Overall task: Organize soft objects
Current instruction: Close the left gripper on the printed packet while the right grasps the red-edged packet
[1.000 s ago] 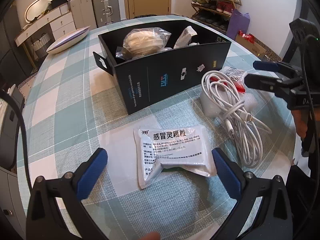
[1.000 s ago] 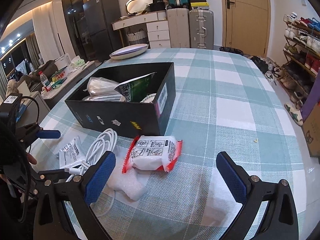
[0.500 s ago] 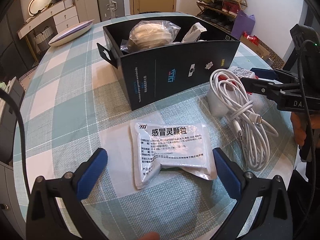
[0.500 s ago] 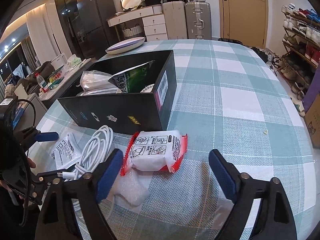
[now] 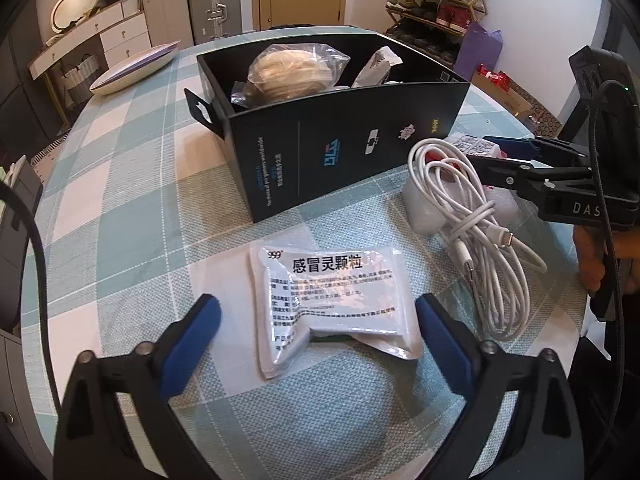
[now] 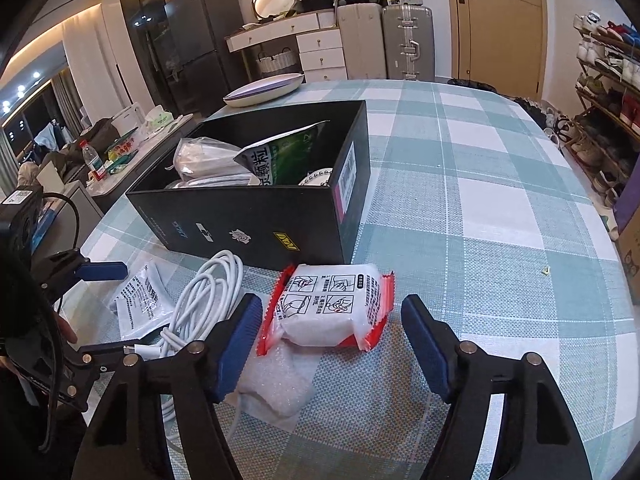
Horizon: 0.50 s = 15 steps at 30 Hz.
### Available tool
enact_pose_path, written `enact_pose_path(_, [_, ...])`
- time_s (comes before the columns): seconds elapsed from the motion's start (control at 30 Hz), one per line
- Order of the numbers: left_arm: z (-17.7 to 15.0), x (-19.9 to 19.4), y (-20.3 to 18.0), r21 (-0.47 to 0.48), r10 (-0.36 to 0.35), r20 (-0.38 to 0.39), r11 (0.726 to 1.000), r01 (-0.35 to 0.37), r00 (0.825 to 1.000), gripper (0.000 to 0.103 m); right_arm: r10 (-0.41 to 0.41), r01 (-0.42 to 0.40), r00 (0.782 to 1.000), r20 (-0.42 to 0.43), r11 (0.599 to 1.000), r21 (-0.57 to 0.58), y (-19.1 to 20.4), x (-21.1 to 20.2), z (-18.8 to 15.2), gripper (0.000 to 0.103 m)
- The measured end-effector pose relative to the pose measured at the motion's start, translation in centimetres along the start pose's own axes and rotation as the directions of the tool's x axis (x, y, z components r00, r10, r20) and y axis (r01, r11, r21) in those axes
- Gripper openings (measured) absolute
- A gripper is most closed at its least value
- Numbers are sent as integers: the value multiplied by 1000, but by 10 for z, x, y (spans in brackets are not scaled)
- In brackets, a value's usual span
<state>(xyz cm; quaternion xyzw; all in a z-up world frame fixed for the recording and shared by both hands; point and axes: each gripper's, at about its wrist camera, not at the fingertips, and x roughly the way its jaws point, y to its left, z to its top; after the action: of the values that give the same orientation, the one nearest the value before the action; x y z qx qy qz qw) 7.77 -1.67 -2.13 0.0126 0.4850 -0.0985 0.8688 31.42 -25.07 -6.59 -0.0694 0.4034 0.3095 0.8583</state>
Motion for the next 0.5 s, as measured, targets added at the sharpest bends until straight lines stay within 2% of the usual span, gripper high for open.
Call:
enact_pose_path(0.2, [0, -3, -2, 18, -12, 17, 1000, 12, 1000, 83, 8, -8, 1000, 1, 1000, -5, 1, 0, 0, 68])
enact_pose_path(0.37, [-1, -6, -5, 47, -21, 31, 999, 20, 999, 61, 12, -11, 1000, 9, 1000, -17, 3, -1, 0, 64])
enact_pose_path(0.5, [-1, -8, -3, 38, -48, 40, 998, 46, 998, 53, 14, -14, 1000, 13, 1000, -20, 2, -2, 0, 61])
